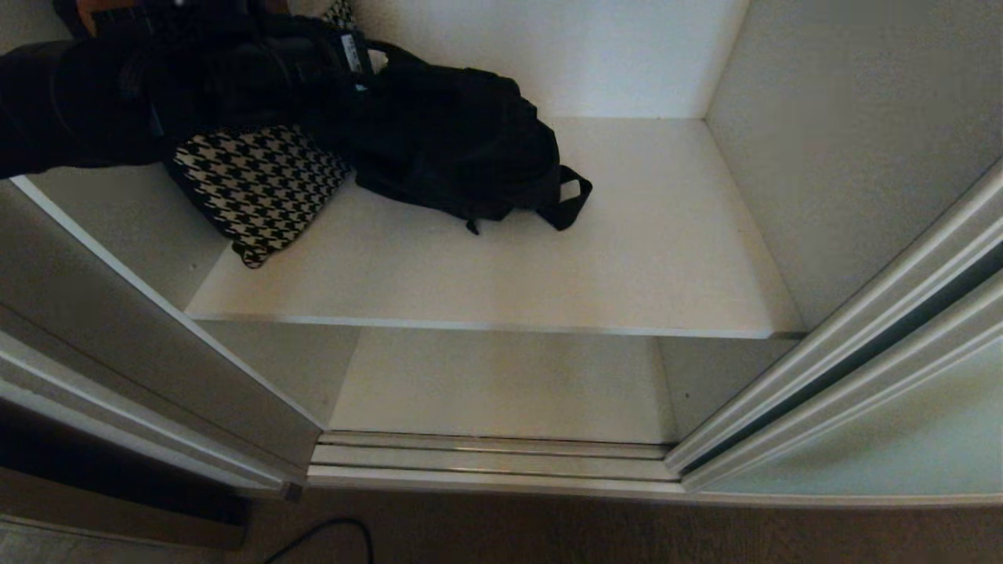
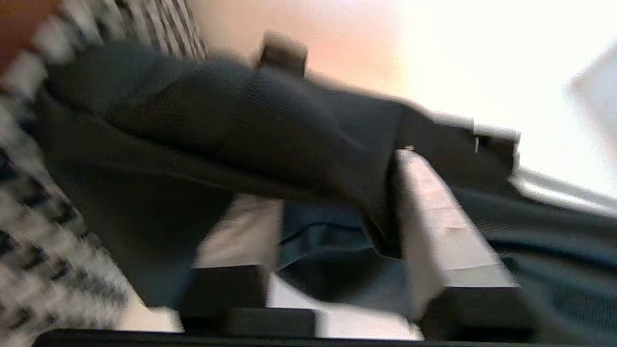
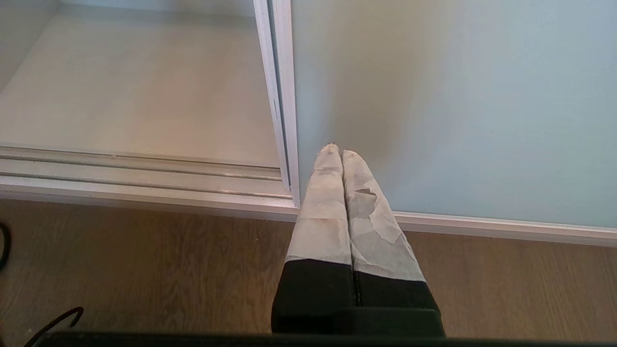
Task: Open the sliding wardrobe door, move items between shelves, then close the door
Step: Place the bag on the higher shelf
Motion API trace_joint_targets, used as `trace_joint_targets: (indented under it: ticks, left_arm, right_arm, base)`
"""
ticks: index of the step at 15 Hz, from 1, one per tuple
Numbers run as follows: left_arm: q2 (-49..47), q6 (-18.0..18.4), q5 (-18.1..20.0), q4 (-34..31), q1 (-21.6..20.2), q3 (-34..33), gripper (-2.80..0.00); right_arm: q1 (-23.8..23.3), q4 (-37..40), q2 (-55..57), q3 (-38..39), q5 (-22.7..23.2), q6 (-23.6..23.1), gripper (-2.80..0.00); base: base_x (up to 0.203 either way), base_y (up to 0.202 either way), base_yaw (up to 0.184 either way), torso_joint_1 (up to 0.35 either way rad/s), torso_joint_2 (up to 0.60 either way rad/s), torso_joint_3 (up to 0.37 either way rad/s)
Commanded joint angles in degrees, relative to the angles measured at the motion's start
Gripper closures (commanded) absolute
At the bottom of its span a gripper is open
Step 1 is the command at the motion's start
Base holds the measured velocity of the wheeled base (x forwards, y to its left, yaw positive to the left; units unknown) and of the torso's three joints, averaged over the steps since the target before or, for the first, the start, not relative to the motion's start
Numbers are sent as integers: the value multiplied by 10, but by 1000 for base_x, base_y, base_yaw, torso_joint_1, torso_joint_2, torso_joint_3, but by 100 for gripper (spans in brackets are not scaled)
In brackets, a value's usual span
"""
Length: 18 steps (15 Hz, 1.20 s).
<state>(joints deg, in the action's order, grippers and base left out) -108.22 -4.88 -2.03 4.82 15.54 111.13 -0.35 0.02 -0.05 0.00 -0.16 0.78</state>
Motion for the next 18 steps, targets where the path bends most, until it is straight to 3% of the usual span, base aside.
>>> trace_joint_targets:
  ticks: [1,4,9,18]
  left_arm:
    - [9,-3,5,-23,1,-3,-280]
    - [38,-2,3,-42,0,-31,-280]
    - [113,1,9,-106,1,-138,-280]
    - [186,-18,31,-144,2,-297,-280]
  right_arm:
    - [0,0,0,1,0,0,0]
    - [0,0,0,0,0,0,0]
    - [1,1,0,1,0,0,0]
    - [0,1,0,1,0,0,0]
  base:
    - [0,0,0,0,0,0]
    - [0,0,0,0,0,0]
    - [0,0,0,0,0,0]
    - [0,0,0,0,0,0]
